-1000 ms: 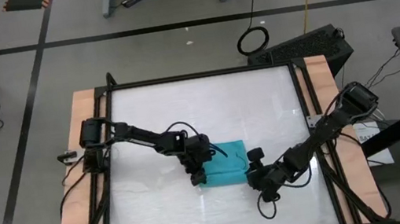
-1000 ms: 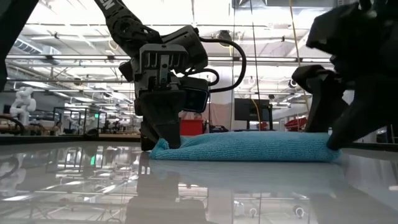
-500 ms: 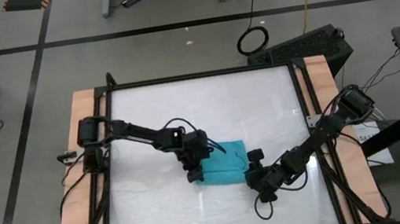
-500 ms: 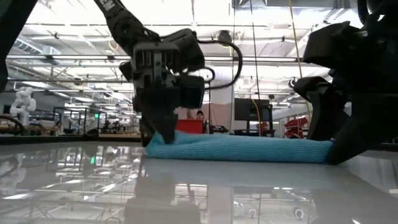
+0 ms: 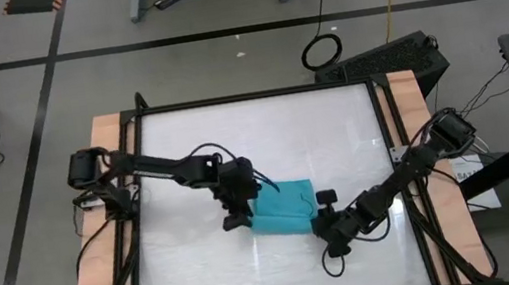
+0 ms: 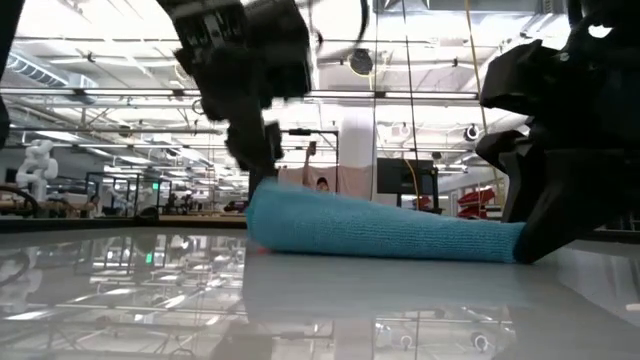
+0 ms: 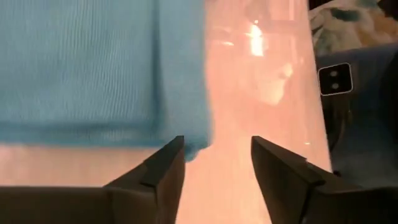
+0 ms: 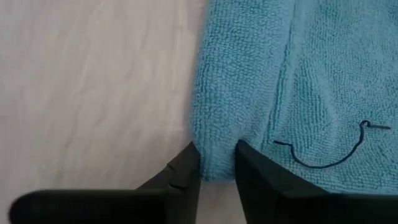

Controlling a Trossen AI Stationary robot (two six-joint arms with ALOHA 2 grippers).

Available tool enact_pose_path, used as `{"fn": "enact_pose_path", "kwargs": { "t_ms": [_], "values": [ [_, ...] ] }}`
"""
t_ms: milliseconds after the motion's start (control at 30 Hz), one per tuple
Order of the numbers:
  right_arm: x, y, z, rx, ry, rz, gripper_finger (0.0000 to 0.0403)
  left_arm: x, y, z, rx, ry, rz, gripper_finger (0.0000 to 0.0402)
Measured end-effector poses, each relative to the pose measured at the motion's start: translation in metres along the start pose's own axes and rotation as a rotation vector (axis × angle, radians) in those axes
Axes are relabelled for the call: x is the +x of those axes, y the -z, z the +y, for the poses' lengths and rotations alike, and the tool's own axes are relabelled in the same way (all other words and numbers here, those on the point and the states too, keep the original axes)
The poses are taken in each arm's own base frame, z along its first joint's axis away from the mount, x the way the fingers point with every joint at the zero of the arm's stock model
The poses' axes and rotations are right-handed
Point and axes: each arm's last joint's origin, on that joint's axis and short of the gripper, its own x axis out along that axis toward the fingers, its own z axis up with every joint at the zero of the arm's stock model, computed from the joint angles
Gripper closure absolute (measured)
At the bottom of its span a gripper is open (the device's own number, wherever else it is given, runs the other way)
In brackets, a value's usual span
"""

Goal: Roll towel
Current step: Roll the blue towel

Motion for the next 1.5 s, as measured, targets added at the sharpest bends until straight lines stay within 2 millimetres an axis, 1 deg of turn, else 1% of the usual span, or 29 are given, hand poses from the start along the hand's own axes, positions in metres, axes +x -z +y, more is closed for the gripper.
{"fn": "enact_pose_path", "kwargs": {
  "t_ms": [67, 167, 267, 333, 433, 567, 667, 733, 967, 1100, 1233, 1333, 1400, 1500],
  "values": [
    [0.001, 0.000, -0.001, 0.016, 0.003, 0.001, 0.0333, -0.003, -0.001, -0.012, 0.104, -0.035, -0.021, 0.0203],
    [0.002, -0.001, -0.003, 0.027, -0.010, 0.008, 0.0356, -0.004, 0.001, -0.030, 0.274, -0.120, -0.037, 0.0199],
    [0.002, -0.002, -0.005, 0.039, -0.023, 0.015, 0.0373, 0.002, 0.003, -0.046, 0.443, -0.176, -0.035, 0.0198],
    [0.003, -0.003, -0.006, 0.047, -0.024, 0.015, 0.0381, 0.006, 0.006, -0.053, 0.527, -0.212, -0.023, 0.0198],
    [0.004, -0.004, -0.007, 0.066, -0.029, 0.011, 0.0385, 0.011, 0.005, -0.056, 0.612, -0.248, -0.024, 0.0198],
    [0.005, -0.006, -0.009, 0.094, -0.050, 0.002, 0.0386, 0.014, 0.002, -0.054, 0.680, -0.264, -0.048, 0.0198],
    [0.005, -0.007, -0.008, 0.105, -0.054, -0.009, 0.0386, 0.018, 0.003, -0.050, 0.704, -0.266, -0.025, 0.0194],
    [0.005, -0.008, -0.008, 0.126, -0.056, -0.012, 0.0387, 0.023, 0.002, -0.047, 0.721, -0.267, -0.019, 0.0182],
    [0.005, -0.009, -0.007, 0.176, -0.084, -0.012, 0.0387, 0.046, 0.007, -0.032, 0.773, -0.280, 0.051, 0.0125],
    [0.005, -0.009, -0.006, 0.202, -0.091, -0.017, 0.0387, 0.059, 0.013, -0.020, 0.758, -0.342, 0.118, 0.0112],
    [0.005, -0.010, -0.006, 0.222, -0.105, -0.023, 0.0387, 0.067, 0.016, -0.012, 0.745, -0.430, 0.166, 0.0112],
    [0.005, -0.011, -0.005, 0.229, -0.127, -0.024, 0.0387, 0.066, 0.015, -0.009, 0.734, -0.452, 0.171, 0.0117],
    [0.005, -0.011, -0.005, 0.229, -0.130, -0.026, 0.0387, 0.065, 0.014, -0.006, 0.709, -0.459, 0.158, 0.0132],
    [0.005, -0.012, -0.004, 0.230, -0.136, -0.028, 0.0387, 0.062, 0.010, 0.000, 0.693, -0.471, 0.135, 0.0183]
  ]
}}
